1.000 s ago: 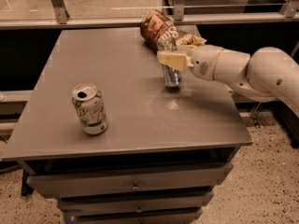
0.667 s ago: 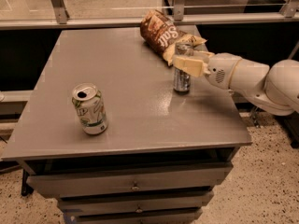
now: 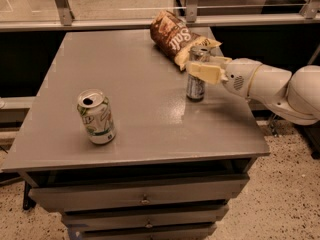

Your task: Place redbull can upright

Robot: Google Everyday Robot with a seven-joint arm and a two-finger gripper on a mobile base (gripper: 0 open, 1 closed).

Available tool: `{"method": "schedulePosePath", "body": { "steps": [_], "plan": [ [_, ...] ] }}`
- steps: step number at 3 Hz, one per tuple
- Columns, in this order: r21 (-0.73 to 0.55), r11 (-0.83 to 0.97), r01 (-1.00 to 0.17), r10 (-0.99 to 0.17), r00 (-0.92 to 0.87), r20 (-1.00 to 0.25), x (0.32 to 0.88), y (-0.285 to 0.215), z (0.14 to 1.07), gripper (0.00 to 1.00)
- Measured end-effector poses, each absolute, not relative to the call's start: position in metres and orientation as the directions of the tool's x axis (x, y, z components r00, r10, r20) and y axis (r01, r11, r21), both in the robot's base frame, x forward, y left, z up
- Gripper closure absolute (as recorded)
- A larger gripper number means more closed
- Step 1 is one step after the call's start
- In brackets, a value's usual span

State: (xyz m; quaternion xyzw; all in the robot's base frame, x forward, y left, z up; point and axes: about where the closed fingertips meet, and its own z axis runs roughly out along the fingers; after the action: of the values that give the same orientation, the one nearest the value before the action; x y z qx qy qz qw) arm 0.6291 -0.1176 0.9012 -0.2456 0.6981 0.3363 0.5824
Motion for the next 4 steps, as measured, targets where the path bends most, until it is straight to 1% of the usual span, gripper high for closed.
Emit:
{"method": "schedulePosePath", "body": {
  "steps": [1, 2, 3, 4],
  "plan": [
    [0.183, 0.653, -0.735, 0.049, -0.201, -0.978, 0.629, -0.118, 0.901, 0.38],
    [0.183, 0.653, -0.735, 0.049, -0.201, -0.978, 0.629, -0.118, 0.901, 0.13],
    [0.141, 0.647, -0.75, 0.025, -0.163, -0.986, 0.614, -0.124, 0.896, 0.0],
    [0.093, 0.642, -0.761, -0.007, -0.127, -0.992, 0.597, -0.132, 0.892, 0.0]
  ]
}}
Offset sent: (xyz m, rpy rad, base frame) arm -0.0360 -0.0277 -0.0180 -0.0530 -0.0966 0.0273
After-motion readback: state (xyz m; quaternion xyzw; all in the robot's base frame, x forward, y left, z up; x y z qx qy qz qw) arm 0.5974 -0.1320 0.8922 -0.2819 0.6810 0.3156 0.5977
